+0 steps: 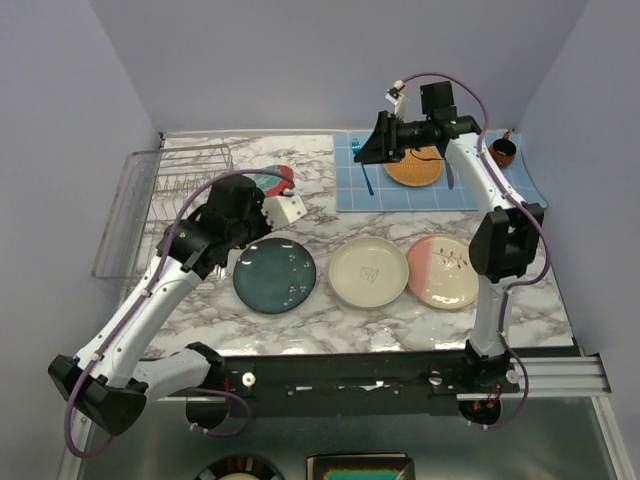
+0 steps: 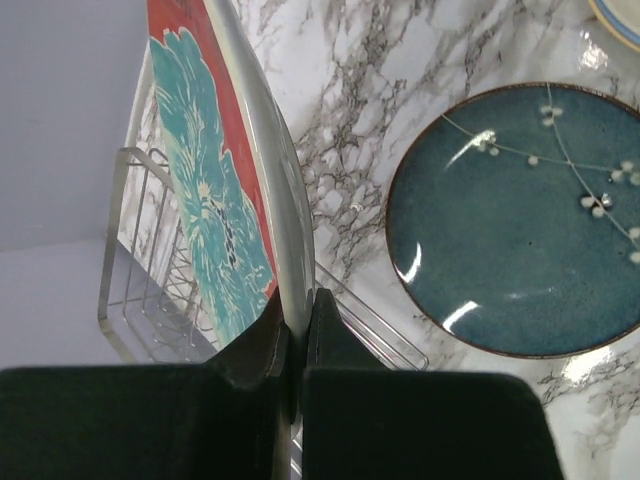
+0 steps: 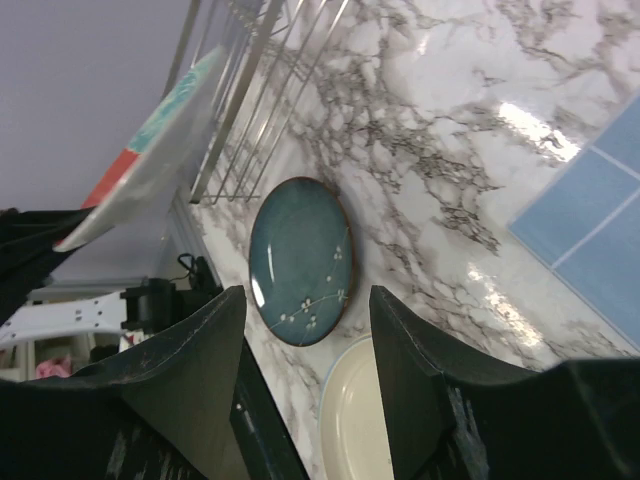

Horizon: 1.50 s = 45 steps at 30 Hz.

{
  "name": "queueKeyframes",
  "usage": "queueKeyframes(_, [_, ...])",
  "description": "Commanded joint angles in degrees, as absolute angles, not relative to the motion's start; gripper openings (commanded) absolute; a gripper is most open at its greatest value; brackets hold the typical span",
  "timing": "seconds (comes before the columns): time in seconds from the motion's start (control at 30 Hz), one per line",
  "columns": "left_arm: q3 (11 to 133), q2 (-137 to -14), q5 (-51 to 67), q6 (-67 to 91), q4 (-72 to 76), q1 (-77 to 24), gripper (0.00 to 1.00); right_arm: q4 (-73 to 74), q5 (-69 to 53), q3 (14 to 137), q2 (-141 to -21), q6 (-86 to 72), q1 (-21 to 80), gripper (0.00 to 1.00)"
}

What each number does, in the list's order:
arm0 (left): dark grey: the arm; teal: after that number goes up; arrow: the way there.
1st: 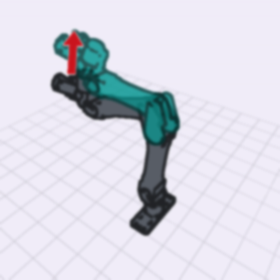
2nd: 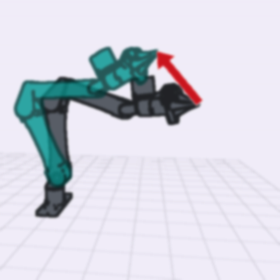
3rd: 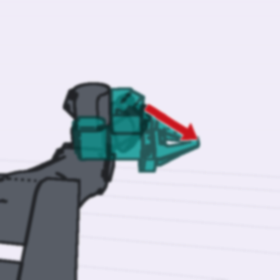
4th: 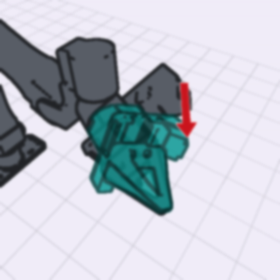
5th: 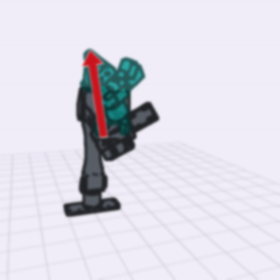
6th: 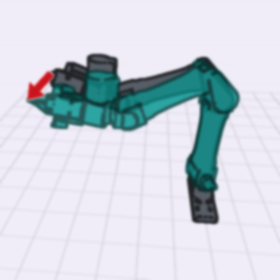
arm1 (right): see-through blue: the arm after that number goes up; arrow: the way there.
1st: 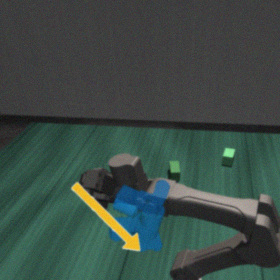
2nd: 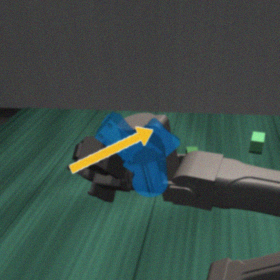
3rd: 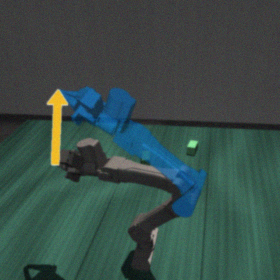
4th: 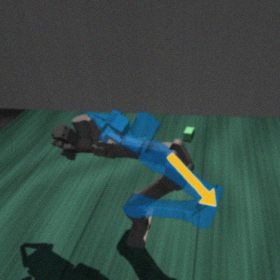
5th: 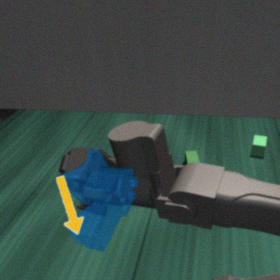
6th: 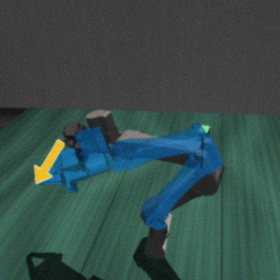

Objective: Unload the plates from the dish rack
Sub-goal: Place the plate at the center of the board.

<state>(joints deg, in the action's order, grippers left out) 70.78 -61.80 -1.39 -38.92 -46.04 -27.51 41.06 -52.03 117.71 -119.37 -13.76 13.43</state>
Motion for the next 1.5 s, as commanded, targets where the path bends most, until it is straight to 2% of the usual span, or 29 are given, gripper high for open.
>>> queueKeyframes(0.0, [69.2,-59.3,-18.3,-42.8,-37.3,-36.4,0.00,36.7,-64.1,116.4,-119.2,-20.9,13.6,0.61])
queueKeyframes(0.17, [66.8,-60.0,-26.3,-43.2,-34.1,-40.3,0.00,28.2,-72.5,112.6,-118.7,-29.0,13.7,0.62])
queueKeyframes(0.43, [66.0,-62.0,-30.8,-44.8,-29.5,-42.4,0.00,24.3,-75.5,111.2,-120.8,-33.1,16.3,0.62])
queueKeyframes(1.0, [57.8,-59.4,-33.8,-47.1,-25.7,-48.2,0.00,29.8,-74.6,117.2,-125.8,-28.8,21.1,0.63])
queueKeyframes(1.47, [51.0,-54.3,-36.4,-57.2,-20.7,-54.4,0.00,31.7,-74.3,114.5,-126.1,-26.5,21.1,0.63])
